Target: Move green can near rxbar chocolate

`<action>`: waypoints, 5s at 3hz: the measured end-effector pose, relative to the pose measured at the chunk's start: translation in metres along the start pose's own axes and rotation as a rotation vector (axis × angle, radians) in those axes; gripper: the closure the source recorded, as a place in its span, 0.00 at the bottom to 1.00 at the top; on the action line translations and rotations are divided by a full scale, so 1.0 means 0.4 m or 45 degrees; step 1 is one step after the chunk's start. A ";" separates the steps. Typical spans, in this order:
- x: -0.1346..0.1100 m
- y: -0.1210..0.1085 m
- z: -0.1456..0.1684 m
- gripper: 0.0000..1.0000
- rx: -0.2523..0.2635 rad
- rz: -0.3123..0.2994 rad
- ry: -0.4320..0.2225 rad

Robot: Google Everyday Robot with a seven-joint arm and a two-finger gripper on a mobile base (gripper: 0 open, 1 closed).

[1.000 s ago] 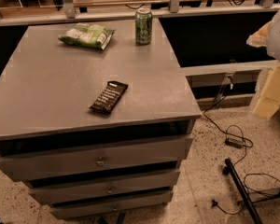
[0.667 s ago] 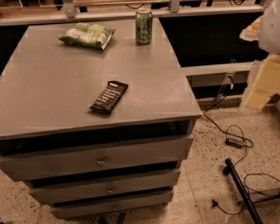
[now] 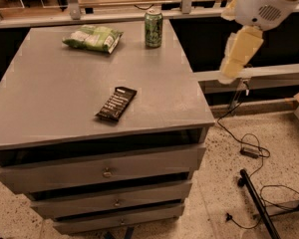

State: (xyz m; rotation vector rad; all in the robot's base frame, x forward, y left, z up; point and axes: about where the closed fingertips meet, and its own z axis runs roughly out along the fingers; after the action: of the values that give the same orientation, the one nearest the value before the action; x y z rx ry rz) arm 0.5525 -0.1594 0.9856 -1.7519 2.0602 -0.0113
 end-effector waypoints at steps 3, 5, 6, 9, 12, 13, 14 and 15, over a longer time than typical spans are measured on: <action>-0.096 -0.103 0.059 0.00 -0.002 -0.013 -0.120; -0.173 -0.344 0.211 0.00 0.087 0.125 -0.451; -0.208 -0.471 0.304 0.00 0.143 0.244 -0.593; -0.322 -0.642 0.466 0.00 0.184 0.516 -0.914; -0.371 -0.645 0.550 0.72 0.118 0.572 -0.928; -0.361 -0.583 0.477 1.00 0.040 0.445 -0.989; -0.380 -0.479 0.353 1.00 -0.071 0.270 -1.080; -0.431 -0.376 0.332 1.00 -0.204 0.164 -1.116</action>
Offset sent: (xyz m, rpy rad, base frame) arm 0.0366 0.0225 0.0016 0.0428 -0.0140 0.0205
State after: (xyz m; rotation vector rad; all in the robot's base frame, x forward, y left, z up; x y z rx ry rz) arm 0.7555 0.0086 0.9621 -1.3328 1.5188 0.8248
